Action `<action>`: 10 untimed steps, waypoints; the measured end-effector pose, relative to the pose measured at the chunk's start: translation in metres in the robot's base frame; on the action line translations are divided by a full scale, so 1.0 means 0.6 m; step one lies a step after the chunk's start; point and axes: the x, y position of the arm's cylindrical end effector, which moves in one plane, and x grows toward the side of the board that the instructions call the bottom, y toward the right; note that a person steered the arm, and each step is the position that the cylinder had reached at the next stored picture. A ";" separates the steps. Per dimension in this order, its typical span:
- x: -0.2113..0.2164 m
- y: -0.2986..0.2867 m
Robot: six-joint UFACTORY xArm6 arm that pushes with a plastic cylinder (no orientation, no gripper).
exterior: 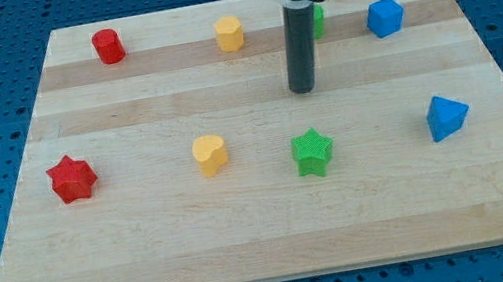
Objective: Point your arm to red circle
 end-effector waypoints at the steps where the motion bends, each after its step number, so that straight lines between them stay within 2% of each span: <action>1: 0.000 -0.034; 2: 0.000 -0.034; 4: -0.023 -0.118; 5: -0.023 -0.120; 7: -0.185 -0.281; 8: -0.215 -0.286; 10: -0.298 -0.389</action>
